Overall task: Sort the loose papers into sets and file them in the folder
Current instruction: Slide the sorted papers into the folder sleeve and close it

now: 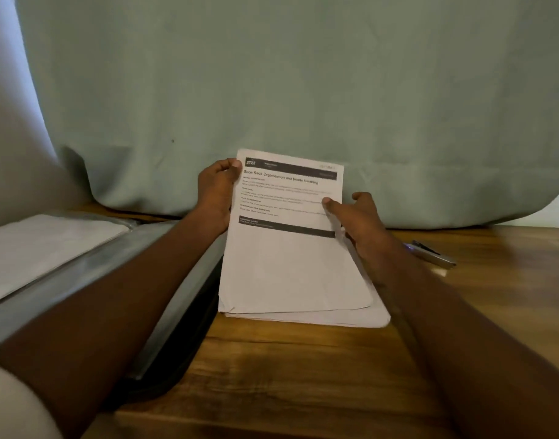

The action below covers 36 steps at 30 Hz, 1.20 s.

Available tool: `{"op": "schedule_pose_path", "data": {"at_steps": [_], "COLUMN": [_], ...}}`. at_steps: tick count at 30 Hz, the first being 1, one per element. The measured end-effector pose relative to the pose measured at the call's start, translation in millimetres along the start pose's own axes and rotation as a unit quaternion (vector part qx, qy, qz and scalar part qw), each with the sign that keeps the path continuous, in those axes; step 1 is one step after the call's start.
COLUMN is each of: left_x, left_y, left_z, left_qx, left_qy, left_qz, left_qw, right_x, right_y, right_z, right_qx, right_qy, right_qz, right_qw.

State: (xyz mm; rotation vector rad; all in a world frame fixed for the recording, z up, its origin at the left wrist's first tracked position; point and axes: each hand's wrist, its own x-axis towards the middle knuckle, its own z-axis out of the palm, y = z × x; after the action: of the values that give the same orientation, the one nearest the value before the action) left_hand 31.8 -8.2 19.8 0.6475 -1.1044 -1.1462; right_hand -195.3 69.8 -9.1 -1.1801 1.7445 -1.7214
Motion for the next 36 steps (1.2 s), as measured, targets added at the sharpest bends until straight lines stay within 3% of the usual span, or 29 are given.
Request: {"op": "schedule_pose_path", "data": {"at_steps": [4, 6, 8, 10, 12, 16, 20, 22, 25, 29, 32, 36], "left_x": [-3.5, -12.4, -30.7, -54.7, -79.2, -127.1, -165.4, -183.3, -208.8, -226.1, -225.1, -217.7], "left_y": [25.9, 37.1, 45.9, 52.3, 51.6, 51.0, 60.8, 64.7, 64.4, 45.6, 42.7, 43.2], "left_z": [-2.9, -6.0, -13.3, -22.0, -27.1, -24.9, -23.5, -24.4, -31.6, -44.4, -52.0, -53.9], "left_qx": [-0.047, -0.085, -0.113, -0.038, 0.048, 0.115, 0.124, 0.125, 0.152, 0.234, 0.233, 0.326], "left_qy": [0.029, 0.024, -0.056, -0.159, -0.203, -0.128, -0.050, -0.039, -0.056, -0.050, -0.038, -0.082], "left_qz": [0.018, 0.011, -0.033, -0.077, -0.082, 0.015, 0.122, 0.141, 0.139, 0.098, 0.094, 0.041], "left_qw": [0.998, 0.996, 0.991, 0.984, 0.975, 0.985, 0.983, 0.981, 0.977, 0.966, 0.967, 0.941], "right_x": [-5.1, -12.0, -18.4, -28.1, -40.3, -84.0, -131.5, -145.3, -169.2, -191.0, -199.0, -200.0], "right_y": [-5.6, -11.6, -20.7, -31.8, -41.2, -61.2, -68.4, -69.8, -73.3, -60.6, -54.9, -51.8], "right_z": [-16.2, -19.6, -19.8, -20.9, -22.8, -35.5, -53.4, -57.9, -62.2, -60.3, -61.0, -54.8], "right_qx": [0.106, 0.141, 0.200, 0.255, 0.264, 0.233, 0.165, 0.137, 0.091, 0.011, 0.023, -0.037], "right_qy": [-0.211, -0.278, -0.264, -0.212, -0.167, -0.130, -0.207, -0.180, -0.124, -0.133, -0.105, -0.122], "right_qz": [0.021, 0.021, 0.007, -0.018, -0.049, -0.104, -0.142, -0.159, -0.186, -0.137, -0.126, -0.091], "right_qw": [0.972, 0.950, 0.943, 0.943, 0.949, 0.958, 0.954, 0.961, 0.970, 0.981, 0.986, 0.988]}}
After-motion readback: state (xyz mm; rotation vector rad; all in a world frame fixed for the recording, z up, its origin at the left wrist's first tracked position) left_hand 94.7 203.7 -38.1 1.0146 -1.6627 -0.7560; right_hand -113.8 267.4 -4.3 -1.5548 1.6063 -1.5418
